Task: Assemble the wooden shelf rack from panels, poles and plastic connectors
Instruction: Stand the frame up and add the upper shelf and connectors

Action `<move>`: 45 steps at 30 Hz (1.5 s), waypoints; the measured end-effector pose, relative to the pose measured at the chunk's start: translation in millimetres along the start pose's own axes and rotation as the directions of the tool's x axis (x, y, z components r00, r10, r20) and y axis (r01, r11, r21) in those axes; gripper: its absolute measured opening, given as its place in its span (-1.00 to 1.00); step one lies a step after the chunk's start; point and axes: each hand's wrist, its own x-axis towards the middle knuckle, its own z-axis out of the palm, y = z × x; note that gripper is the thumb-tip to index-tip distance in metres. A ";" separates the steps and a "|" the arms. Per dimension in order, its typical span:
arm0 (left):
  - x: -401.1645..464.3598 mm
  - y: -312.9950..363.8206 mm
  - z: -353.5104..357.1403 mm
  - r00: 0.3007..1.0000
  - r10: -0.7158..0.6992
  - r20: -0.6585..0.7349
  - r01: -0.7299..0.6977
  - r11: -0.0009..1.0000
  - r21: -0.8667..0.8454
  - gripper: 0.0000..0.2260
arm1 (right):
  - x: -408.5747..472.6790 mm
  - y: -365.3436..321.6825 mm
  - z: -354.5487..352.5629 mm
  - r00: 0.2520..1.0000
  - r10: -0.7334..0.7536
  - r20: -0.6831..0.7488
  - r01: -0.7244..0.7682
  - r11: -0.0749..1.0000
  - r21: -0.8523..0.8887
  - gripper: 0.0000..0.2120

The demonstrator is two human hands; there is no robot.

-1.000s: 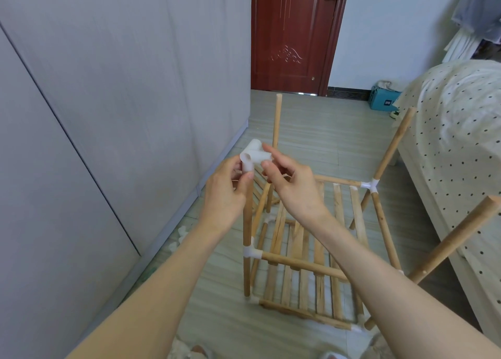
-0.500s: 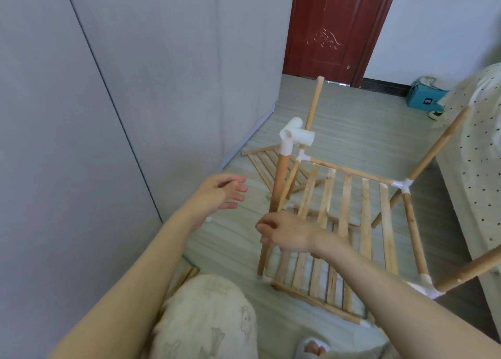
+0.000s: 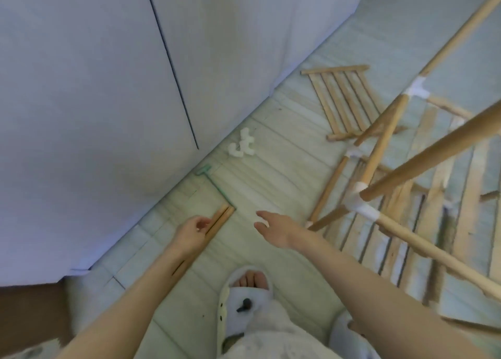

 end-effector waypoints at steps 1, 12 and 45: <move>6.4 -13.9 3.9 1.000 0.005 -0.005 -0.005 0.997 0.082 -0.75 | 12.6 6.6 9.3 0.999 0.014 0.034 -0.013 1.000 -0.018 -0.50; 32.0 -52.3 56.1 0.983 0.170 -0.067 -0.074 0.706 0.704 -0.78 | 62.1 47.4 60.9 0.963 0.144 0.229 -0.165 0.983 0.076 -0.47; -207.4 300.1 -108.5 0.581 0.756 -0.302 -0.798 0.458 -0.391 -0.85 | -253.8 -78.4 -132.3 0.711 -0.320 -0.626 0.663 0.602 0.445 -0.93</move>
